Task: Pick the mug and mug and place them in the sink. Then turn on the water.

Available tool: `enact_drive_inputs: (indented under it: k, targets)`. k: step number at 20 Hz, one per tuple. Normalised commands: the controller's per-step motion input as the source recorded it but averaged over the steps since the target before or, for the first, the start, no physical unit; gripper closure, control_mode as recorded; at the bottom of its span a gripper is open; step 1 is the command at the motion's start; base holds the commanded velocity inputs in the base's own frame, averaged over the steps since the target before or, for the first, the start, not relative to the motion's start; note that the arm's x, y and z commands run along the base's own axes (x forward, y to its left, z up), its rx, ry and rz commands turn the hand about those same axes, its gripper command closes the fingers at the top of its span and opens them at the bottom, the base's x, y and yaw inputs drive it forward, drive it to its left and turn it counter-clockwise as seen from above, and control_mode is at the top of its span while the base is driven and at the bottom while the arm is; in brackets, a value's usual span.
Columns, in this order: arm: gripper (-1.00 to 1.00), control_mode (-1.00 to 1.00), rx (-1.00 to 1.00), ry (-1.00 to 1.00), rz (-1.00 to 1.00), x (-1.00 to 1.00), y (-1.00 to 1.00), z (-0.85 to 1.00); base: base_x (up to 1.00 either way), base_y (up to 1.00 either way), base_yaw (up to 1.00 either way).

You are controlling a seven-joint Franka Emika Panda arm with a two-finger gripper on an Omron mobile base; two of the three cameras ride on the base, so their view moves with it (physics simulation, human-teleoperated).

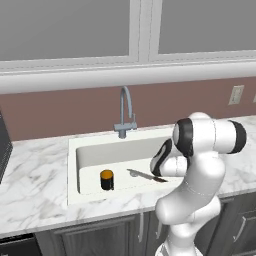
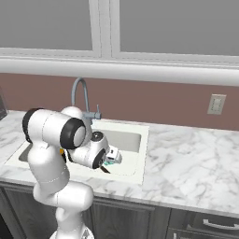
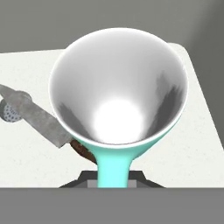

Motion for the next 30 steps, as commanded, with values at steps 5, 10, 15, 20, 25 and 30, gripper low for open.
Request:
enact_drive_inputs:
  k: [5, 10, 15, 20, 25, 30]
  targets:
    - [1.00, -1.00, 0.00, 0.00, 0.00, 0.35, 0.00, -0.24, 0.00, 0.00, 0.00]
    - [1.00, -1.00, 0.00, 0.01, 0.00, 0.18, -0.03, -0.18, 0.00, 0.00, 0.00]
    - [1.00, -1.00, 0.00, 0.03, 0.00, 0.21, -0.07, -0.17, 0.00, 0.00, 0.00]
    - [1.00, -1.00, 0.00, 0.07, 0.00, 0.04, -0.09, -0.09, 0.00, 0.00, 0.00]
    - [1.00, -1.00, 0.02, 0.11, 0.00, 0.00, -0.05, -0.09, 0.00, 0.00, 0.00]
    - [1.00, -1.00, 0.01, 0.09, 0.00, 0.00, -0.01, -0.08, 0.00, 0.00, 0.00]
